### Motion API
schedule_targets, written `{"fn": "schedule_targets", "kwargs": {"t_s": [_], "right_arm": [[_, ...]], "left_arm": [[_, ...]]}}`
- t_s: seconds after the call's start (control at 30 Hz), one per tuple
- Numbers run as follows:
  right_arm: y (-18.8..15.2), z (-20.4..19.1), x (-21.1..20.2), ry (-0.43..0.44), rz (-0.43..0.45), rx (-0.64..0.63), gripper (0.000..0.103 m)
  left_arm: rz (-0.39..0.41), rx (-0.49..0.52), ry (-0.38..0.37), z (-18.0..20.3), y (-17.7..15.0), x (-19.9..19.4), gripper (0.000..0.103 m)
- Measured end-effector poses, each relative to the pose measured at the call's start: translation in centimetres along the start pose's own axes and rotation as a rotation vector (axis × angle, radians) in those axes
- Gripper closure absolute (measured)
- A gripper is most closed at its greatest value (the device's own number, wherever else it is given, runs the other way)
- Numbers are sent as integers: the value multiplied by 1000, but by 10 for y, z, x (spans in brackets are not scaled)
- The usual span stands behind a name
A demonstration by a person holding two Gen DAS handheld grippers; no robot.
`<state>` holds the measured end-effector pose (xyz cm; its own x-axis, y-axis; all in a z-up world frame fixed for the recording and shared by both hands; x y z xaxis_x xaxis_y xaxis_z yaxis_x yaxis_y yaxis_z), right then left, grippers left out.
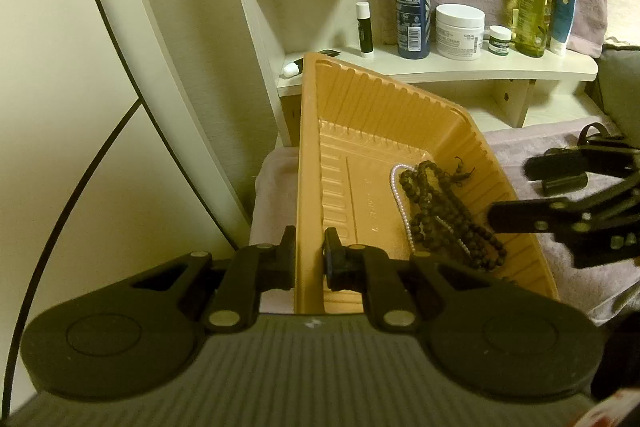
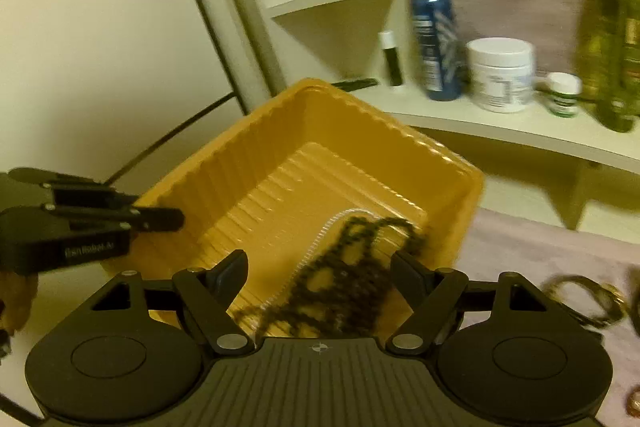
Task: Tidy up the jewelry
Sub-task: 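Move the right gripper to the brown bead bracelet on the towel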
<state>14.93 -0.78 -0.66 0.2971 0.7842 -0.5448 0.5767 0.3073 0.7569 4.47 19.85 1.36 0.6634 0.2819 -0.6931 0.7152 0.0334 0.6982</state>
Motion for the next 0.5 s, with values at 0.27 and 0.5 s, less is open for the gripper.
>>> {"fn": "schedule_targets", "kwargs": {"t_s": [0.27,0.5], "right_arm": [[-35,25,-54,-209,118,59,25],[-65,61,-90,-371,139,133,25]], "left_arm": [[3,-1,-1,1,-1,0,91],[4,5,1,1,-1,-1,91]]}}
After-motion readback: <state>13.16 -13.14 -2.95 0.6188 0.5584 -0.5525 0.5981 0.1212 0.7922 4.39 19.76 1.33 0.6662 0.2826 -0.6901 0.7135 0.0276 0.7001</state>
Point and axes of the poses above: each gripper's, at about its wrist camera, not at the fingertips, and x roughly the way its jaws point, z to its right, y to its top, the point moved 1 cm from there along x, roughly the way its jaws point
